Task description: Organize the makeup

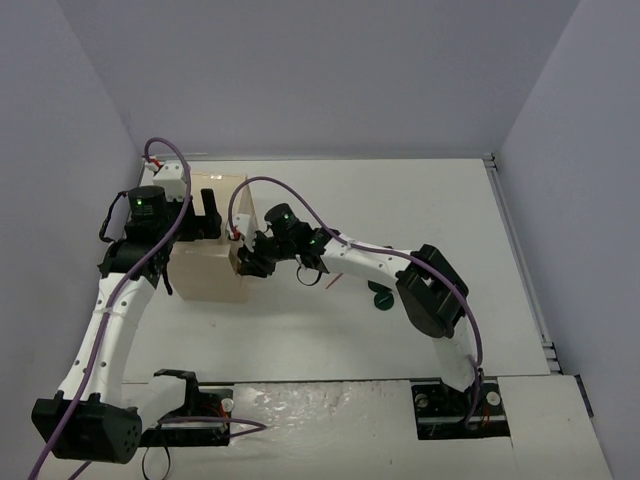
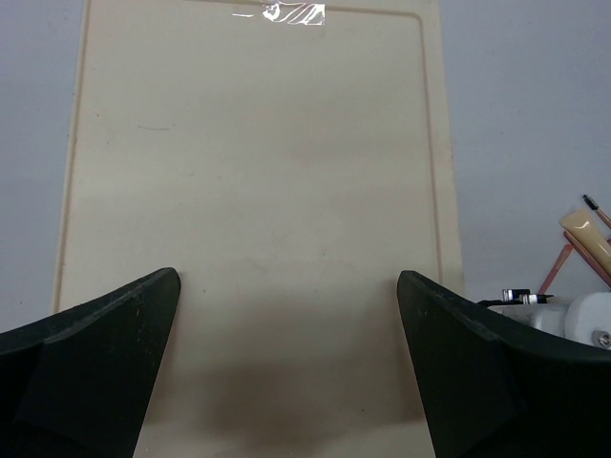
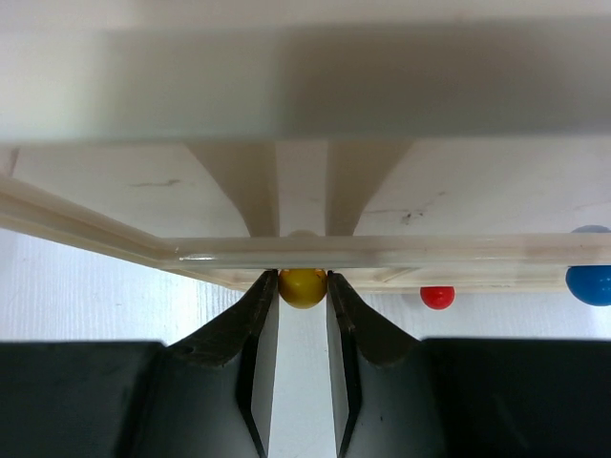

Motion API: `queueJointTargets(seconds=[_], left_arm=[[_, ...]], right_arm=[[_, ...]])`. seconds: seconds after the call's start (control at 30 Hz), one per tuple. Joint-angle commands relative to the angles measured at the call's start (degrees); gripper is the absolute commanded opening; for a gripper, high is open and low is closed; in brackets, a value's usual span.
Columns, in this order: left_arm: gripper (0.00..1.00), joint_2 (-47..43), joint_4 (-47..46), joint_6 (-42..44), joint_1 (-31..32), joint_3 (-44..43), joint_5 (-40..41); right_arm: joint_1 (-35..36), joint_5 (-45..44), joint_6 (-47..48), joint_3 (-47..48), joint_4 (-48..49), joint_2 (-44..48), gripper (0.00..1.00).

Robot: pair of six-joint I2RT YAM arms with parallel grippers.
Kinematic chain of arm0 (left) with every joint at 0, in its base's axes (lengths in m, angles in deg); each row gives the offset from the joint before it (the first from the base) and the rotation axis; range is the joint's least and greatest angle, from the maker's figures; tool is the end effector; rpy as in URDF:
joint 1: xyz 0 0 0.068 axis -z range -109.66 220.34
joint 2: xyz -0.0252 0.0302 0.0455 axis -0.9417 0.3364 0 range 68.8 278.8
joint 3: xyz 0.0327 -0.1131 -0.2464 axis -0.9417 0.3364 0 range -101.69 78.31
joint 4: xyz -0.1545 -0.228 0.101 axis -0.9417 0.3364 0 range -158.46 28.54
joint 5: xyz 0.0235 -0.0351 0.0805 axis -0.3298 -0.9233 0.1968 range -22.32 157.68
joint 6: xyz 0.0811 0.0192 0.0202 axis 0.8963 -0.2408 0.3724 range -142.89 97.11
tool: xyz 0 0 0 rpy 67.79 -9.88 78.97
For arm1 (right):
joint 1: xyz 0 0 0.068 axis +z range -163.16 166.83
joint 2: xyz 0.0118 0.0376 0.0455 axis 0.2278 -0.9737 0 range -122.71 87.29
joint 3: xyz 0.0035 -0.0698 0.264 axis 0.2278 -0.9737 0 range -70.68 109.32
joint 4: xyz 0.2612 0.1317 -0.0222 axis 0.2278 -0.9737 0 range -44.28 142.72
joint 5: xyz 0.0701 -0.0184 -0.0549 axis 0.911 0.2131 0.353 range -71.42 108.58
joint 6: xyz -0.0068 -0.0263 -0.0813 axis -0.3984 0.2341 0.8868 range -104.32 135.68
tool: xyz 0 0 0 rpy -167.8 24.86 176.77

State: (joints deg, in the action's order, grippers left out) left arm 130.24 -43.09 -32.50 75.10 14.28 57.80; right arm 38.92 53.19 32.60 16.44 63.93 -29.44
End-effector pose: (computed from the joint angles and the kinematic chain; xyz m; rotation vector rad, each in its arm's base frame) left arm 0.3041 -0.0384 0.3606 0.0299 1.9769 -0.3332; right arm 0.2981 0.4526 0.2210 -1.4329 1.3285 0.9814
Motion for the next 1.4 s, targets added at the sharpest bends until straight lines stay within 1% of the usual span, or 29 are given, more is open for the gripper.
queueJointTargets(seconds=[0.0,0.2,0.47,0.67,0.8,0.87,0.97,1.0,1.03,1.1,1.13,1.17,1.23,1.3,1.37], left_arm=[[0.97,1.3,-0.9,-0.9,-0.5,-0.5,1.2],[0.97,1.8,-0.6,-0.7,-0.8,-0.4,1.4],[0.97,2.1,-0.7,-0.3,-0.8,-0.2,1.5],[0.97,2.4,-0.8,-0.1,-0.8,-0.2,1.2],[0.97,2.5,-0.8,-0.1,-0.8,-0.2,1.2],[0.97,2.5,-0.8,-0.1,-0.8,-0.3,1.2],[0.97,2.3,-0.7,-0.3,-0.8,-0.5,1.0],[0.97,2.1,-0.8,-0.3,-0.8,-0.5,0.8],[0.97,2.0,-0.8,-0.4,-0.7,-0.6,0.6],[0.97,1.6,-0.9,-0.5,-0.8,-0.6,0.3],[0.97,1.3,-1.0,-0.5,-0.8,-0.6,0.2],[0.97,1.1,-1.0,-0.4,-0.8,-0.7,0.1],[0.97,0.6,-0.9,-0.4,-0.7,-0.8,-0.1],[0.97,0.0,-1.0,-0.5,-0.8,-0.7,-0.5],[0.97,-0.7,-1.0,-0.5,-0.7,-0.7,-0.8]], right_arm=[[-1.5,-1.5,1.3,-2.2,2.9,6.6,0.0],[-5.3,-0.7,1.3,-7.4,1.6,11.4,0.0],[-8.3,-0.5,1.9,-14.6,-0.4,16.8,0.0],[-10.8,-0.9,2.1,-17.5,-1.3,19.8,0.0],[-11.5,-1.0,2.5,-17.4,-3.0,20.4,0.0],[-11.4,-0.8,2.1,-17.3,-3.6,20.5,0.05],[-11.4,-2.0,0.5,-18.0,-3.9,21.7,0.36],[-11.4,-3.1,-0.2,-18.3,-4.2,22.4,0.45],[-11.3,-4.5,-0.9,-18.4,-4.6,23.1,0.5],[-11.4,-8.0,-2.4,-18.7,-6.2,24.9,0.72],[-11.4,-10.1,-3.3,-19.0,-6.9,26.1,0.79],[-11.5,-12.2,-4.4,-19.8,-7.3,27.3,0.83],[-11.4,-17.1,-6.6,-20.7,-8.1,30.1,0.87],[-11.5,-21.8,-9.4,-22.9,-9.1,33.0,0.87],[-11.6,-30.0,-12.9,-24.8,-10.5,35.1,0.86]])
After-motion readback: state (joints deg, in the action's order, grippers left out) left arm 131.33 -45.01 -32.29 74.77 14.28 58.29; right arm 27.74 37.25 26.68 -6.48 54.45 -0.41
